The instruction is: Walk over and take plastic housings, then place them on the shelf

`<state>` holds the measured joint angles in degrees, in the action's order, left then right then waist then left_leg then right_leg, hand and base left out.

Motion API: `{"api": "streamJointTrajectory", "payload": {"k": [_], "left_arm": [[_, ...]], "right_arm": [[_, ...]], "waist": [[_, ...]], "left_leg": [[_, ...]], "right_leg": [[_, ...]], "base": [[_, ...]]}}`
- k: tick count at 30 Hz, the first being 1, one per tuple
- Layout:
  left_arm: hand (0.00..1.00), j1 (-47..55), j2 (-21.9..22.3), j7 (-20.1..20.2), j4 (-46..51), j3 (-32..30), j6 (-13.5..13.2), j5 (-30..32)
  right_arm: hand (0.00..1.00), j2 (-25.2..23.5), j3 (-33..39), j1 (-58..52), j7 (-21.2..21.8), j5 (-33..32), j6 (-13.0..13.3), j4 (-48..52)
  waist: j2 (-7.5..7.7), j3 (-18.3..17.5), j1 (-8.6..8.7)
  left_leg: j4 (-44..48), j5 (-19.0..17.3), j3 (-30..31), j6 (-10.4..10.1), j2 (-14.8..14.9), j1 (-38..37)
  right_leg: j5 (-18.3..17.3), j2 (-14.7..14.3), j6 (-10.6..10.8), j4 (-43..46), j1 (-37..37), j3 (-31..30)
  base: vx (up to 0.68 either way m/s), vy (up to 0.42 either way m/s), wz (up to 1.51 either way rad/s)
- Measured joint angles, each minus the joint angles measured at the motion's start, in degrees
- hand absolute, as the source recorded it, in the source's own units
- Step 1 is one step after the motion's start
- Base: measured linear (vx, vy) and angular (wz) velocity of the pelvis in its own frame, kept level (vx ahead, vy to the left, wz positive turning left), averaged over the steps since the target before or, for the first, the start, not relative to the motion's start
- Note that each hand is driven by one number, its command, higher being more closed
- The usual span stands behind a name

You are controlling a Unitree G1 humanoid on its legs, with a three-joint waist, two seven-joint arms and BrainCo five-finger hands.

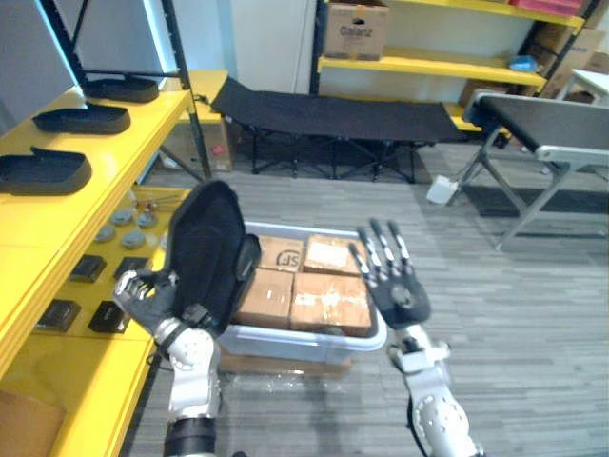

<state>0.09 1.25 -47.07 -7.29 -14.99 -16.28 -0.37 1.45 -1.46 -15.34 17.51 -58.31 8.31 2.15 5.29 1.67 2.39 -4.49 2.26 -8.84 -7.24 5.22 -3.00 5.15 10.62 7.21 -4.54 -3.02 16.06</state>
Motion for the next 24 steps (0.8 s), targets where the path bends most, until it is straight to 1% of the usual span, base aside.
{"api": "streamJointTrajectory", "payload": {"k": [1, 3, 5, 6, 10, 12, 17, 19, 24], "left_arm": [[1.0, 1.34, 0.2, 0.01, 0.66, -0.29, -0.01, -1.34], [1.0, 3.08, 1.19, 0.02, 2.17, -0.41, -0.01, -2.38], [1.0, 4.73, 2.0, 0.04, 3.51, -0.23, -0.07, -3.78], [1.0, 5.28, 2.04, 0.04, 3.95, -0.13, -0.07, -4.13], [1.0, 5.68, 2.08, 0.07, 5.59, 0.16, -0.11, -4.24], [1.0, 5.85, 2.07, 0.09, 6.53, 0.18, -0.4, -4.24], [1.0, 5.86, 2.06, 0.12, 7.15, 0.3, -1.65, -4.35], [1.0, 5.89, 2.19, 0.63, 9.51, 0.78, -2.5, -5.08], [1.0, 5.88, 2.63, 0.46, 15.35, 2.46, -2.91, -5.67]], "right_arm": [[0.0, -0.56, 3.16, -1.5, -1.35, 0.23, 0.53, -2.84], [0.0, -1.22, 7.07, -3.22, -1.5, -0.69, 1.52, -5.42], [0.0, -1.29, 8.69, -4.32, -1.39, -1.97, 1.99, -5.62], [0.0, -1.31, 8.74, -4.38, -1.36, -1.9, 2.32, -5.62], [0.0, -2.35, 8.5, -4.18, -1.41, -0.4, 2.7, -5.62], [0.0, -2.66, 8.36, -4.08, -1.58, 1.05, 2.73, -5.67], [0.0, -2.65, 7.18, -2.71, -4.12, 3.53, 3.14, -6.96], [0.0, -2.68, 6.19, -1.97, -5.21, 4.11, 3.14, -7.44], [0.0, -2.84, 5.04, -1.72, -6.77, 7.44, 3.14, -7.44]], "waist": [[-0.04, -0.01, 0.17], [-0.25, -0.02, 0.37], [-0.77, -0.34, 1.17], [-1.14, -0.55, 1.68], [-2.32, -1.19, 1.5], [-2.57, -1.32, 1.49], [-2.65, -1.38, 1.43], [-2.66, -1.36, 1.42], [-2.73, -1.31, 1.4]], "left_leg": [[0.0, -0.06, -0.37, -0.05, 0.01, -0.01], [0.0, -0.15, -0.9, -0.01, 0.02, -0.01], [0.0, -0.22, -1.01, 0.02, 0.02, -0.01], [0.0, -0.24, -1.03, 0.02, 0.05, -0.02], [-0.01, -0.24, -1.01, 0.03, 0.07, 0.02], [-0.01, -0.25, -0.99, 0.04, 0.07, 0.08], [-0.01, -0.25, -0.89, 0.05, 0.06, 0.16], [-0.01, -0.24, -0.76, 0.05, 0.02, 0.35], [-0.01, -0.23, 0.24, 0.06, -0.09, 1.0]], "right_leg": [[0.01, 0.0, 0.01, 0.0, 0.25, -0.37], [0.03, 0.01, 0.04, -0.01, 0.6, -0.79], [0.04, 0.02, 0.05, -0.01, 0.67, -0.89], [0.03, 0.01, 0.05, -0.01, 0.69, -0.9], [0.01, 0.01, 0.02, -0.02, 0.68, -0.86], [-0.02, 0.02, -0.01, -0.02, 0.69, -0.82], [-0.11, 0.05, -0.14, -0.02, 0.68, -0.68], [-0.11, 0.08, -0.12, -0.02, 0.75, -0.55], [0.0, 0.14, 0.06, -0.01, 0.79, 0.25]], "base": [[-0.01, 0.004, -0.1], [-0.01, 0.003, -0.13], [-0.01, 0.002, -0.05], [0.0, 0.0, 0.0], [0.0, 0.0, 0.0], [0.0, 0.0, 0.0], [0.0, 0.0, 0.0], [0.0, 0.0, 0.0], [0.0, 0.001, 0.08]]}}
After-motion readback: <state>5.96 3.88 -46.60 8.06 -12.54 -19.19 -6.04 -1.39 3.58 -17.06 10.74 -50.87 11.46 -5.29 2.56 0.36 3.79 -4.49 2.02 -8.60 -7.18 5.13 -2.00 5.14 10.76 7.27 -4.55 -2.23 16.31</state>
